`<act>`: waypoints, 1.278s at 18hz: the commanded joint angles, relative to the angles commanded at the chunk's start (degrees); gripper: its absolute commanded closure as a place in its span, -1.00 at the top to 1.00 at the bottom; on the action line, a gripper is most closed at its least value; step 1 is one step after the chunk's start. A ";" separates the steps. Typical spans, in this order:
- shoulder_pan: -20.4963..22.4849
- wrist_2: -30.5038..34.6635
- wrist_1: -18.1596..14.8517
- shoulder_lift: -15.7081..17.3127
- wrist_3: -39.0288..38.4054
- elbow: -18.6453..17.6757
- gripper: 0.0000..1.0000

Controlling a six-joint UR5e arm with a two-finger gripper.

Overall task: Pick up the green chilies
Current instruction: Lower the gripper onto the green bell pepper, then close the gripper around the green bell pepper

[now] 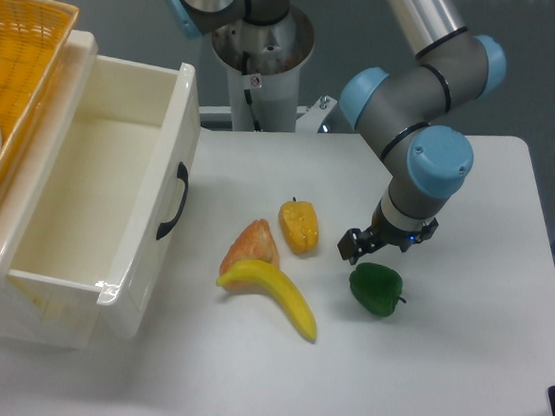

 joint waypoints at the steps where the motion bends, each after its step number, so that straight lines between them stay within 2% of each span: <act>1: 0.00 0.52 0.71 -0.70 -0.27 0.00 1.00; 3: -0.17 1.76 2.20 -1.50 -1.24 0.00 1.00; 7: -0.35 1.85 2.47 -2.03 -1.42 0.09 1.00; 10: -0.44 1.94 3.96 -2.82 -1.68 0.00 1.00; 23: -0.79 1.94 4.05 -4.93 -2.30 0.44 1.00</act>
